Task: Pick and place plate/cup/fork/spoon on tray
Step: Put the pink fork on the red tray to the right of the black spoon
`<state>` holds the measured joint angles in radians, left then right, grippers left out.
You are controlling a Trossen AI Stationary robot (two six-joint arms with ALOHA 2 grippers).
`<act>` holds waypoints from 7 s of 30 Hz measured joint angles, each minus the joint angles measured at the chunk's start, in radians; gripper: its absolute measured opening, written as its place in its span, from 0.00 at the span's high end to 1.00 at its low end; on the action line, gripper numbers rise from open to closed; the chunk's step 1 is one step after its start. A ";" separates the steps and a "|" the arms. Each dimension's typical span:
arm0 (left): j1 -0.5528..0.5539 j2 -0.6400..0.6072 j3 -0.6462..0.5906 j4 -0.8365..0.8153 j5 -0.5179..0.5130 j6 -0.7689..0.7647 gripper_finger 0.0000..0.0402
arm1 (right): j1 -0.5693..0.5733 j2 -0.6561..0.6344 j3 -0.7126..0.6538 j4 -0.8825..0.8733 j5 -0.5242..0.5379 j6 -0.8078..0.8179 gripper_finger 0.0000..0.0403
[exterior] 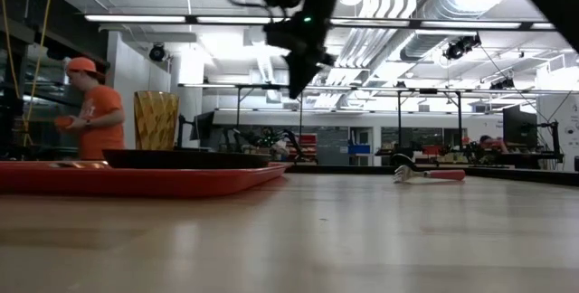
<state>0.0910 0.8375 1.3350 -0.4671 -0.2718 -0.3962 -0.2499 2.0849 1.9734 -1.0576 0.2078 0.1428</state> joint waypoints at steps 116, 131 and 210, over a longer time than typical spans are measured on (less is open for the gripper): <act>0.010 0.183 -0.491 0.693 0.237 0.190 0.53 | 0.253 -0.568 -0.829 1.388 -0.163 0.282 0.98; 0.004 0.191 -0.490 0.724 0.316 0.113 0.66 | 0.294 -0.437 -0.619 1.163 -0.160 0.164 0.98; -0.780 0.004 -0.903 0.474 -1.300 -0.903 1.00 | 0.327 -0.401 -0.685 1.090 -0.211 0.997 0.42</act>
<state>-0.6892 0.8417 0.4317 0.0070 -1.5723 -1.2990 0.0771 1.6835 1.2880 0.0325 -0.0030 1.1395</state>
